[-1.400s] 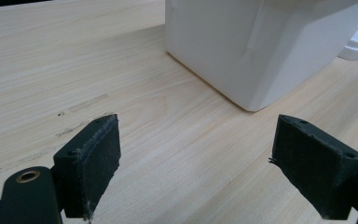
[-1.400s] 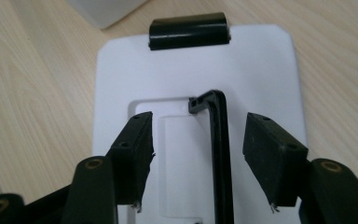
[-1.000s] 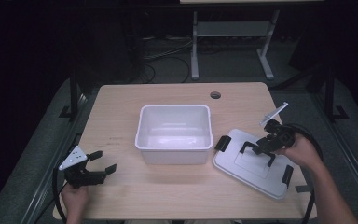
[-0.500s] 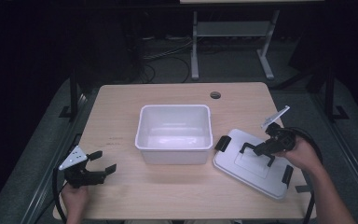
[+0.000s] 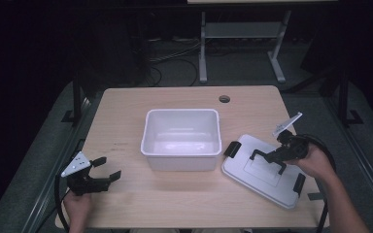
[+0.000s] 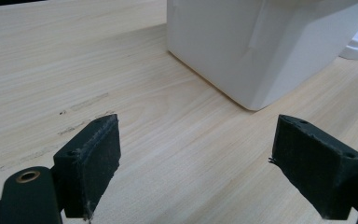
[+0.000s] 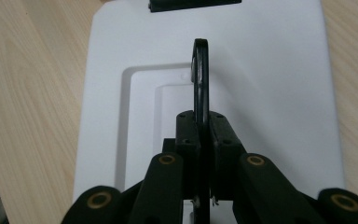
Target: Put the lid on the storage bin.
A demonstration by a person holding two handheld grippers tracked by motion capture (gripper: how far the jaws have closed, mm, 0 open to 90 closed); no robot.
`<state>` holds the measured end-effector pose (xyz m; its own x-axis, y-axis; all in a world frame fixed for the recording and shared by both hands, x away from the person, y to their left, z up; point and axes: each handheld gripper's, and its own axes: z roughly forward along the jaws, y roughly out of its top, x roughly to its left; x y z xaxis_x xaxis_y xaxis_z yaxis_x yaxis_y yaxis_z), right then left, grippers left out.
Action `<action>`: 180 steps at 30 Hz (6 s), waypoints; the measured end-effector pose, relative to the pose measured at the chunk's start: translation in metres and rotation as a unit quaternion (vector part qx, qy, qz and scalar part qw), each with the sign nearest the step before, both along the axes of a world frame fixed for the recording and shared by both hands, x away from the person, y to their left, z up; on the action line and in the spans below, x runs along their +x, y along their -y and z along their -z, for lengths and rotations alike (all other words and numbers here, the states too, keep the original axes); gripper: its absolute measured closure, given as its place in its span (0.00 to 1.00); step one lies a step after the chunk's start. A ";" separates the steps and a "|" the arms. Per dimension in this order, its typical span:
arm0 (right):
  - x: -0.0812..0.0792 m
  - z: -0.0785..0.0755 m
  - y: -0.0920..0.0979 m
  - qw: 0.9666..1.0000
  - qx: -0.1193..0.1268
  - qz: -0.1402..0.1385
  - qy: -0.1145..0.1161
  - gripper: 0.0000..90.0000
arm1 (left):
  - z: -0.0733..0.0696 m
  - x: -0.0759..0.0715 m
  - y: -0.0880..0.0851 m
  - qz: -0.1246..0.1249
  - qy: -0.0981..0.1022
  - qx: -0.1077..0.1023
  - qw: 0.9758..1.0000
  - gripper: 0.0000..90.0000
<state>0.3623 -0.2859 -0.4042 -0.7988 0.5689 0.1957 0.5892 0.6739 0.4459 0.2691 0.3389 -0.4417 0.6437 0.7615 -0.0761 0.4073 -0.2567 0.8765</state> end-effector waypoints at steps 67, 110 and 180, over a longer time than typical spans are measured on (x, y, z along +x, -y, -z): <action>-0.029 -0.098 0.022 0.998 0.007 -0.017 0.055 0.94 | -0.001 0.000 0.000 0.001 0.005 0.005 1.000 0.16; -0.025 -0.169 -0.001 0.994 0.012 -0.056 0.096 0.94 | -0.001 0.001 0.000 -0.004 0.003 0.002 1.000 0.16; 0.044 -0.177 -0.152 0.977 0.018 -0.193 0.091 0.94 | 0.001 0.004 -0.002 -0.005 0.004 0.001 1.000 0.16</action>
